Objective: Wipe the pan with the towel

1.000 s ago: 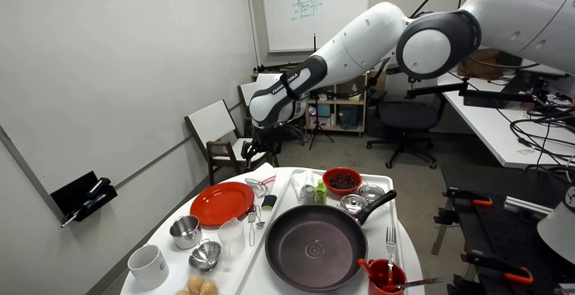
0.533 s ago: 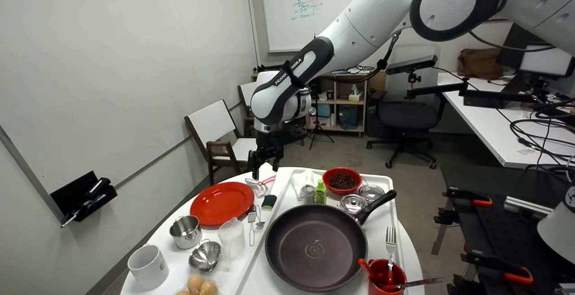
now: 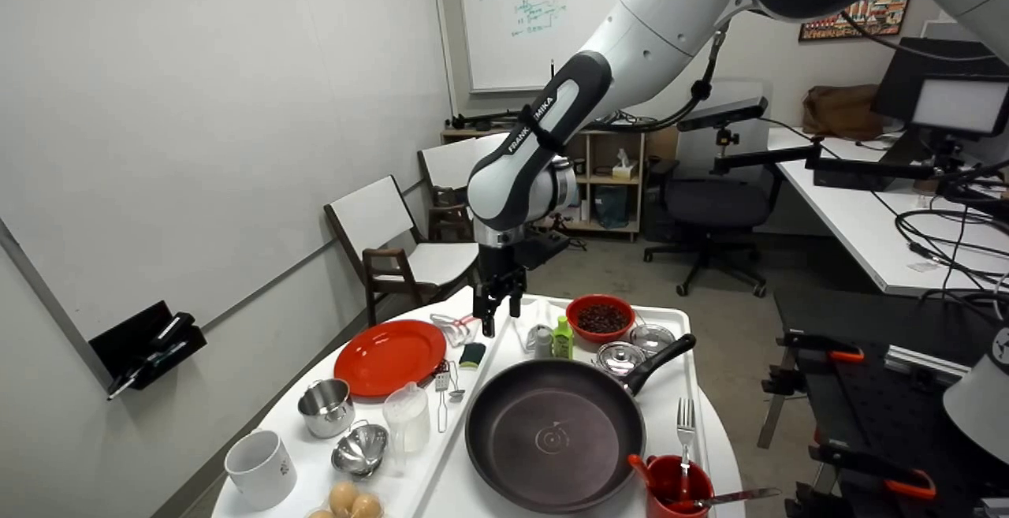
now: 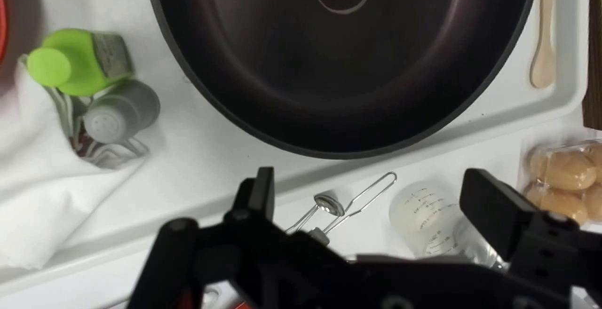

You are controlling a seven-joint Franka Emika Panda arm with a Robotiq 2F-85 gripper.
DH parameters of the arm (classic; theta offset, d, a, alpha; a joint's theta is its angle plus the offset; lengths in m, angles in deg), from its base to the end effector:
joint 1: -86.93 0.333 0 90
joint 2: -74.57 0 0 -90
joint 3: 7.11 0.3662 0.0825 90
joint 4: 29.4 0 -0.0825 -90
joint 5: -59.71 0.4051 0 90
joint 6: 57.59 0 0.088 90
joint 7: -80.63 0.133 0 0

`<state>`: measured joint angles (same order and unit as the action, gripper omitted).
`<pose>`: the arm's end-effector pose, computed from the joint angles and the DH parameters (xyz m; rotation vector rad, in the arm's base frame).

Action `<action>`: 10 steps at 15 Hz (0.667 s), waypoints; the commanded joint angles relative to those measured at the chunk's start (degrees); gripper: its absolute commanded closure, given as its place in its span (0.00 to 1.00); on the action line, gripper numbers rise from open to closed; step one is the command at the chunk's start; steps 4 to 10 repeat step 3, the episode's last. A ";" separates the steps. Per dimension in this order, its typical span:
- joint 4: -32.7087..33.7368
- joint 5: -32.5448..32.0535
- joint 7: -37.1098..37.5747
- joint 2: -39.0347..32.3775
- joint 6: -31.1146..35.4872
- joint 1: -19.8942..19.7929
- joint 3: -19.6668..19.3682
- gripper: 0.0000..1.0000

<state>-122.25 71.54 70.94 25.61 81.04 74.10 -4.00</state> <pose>0.7164 -0.1225 0.1073 -2.9494 0.2619 0.0388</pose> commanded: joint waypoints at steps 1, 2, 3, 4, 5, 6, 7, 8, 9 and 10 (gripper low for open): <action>0.36 0.03 -0.03 -0.16 -0.15 0.02 -0.08 0.00; 0.60 0.03 -0.03 -0.28 -0.15 -0.04 -0.08 0.00; 0.73 0.03 -0.04 -0.36 -0.15 -0.09 -0.08 0.00; 0.73 0.03 -0.04 -0.36 -0.15 -0.09 -0.08 0.00; 0.73 0.03 -0.04 -0.36 -0.15 -0.09 -0.08 0.00; 0.73 0.03 -0.04 -0.36 -0.15 -0.09 -0.08 0.00; 0.73 0.03 -0.04 -0.36 -0.15 -0.09 -0.08 0.00; 0.73 0.03 -0.04 -0.36 -0.15 -0.09 -0.08 0.00; 0.73 0.03 -0.04 -0.36 -0.15 -0.09 -0.08 0.00; 0.73 0.03 -0.04 -0.36 -0.15 -0.09 -0.08 0.00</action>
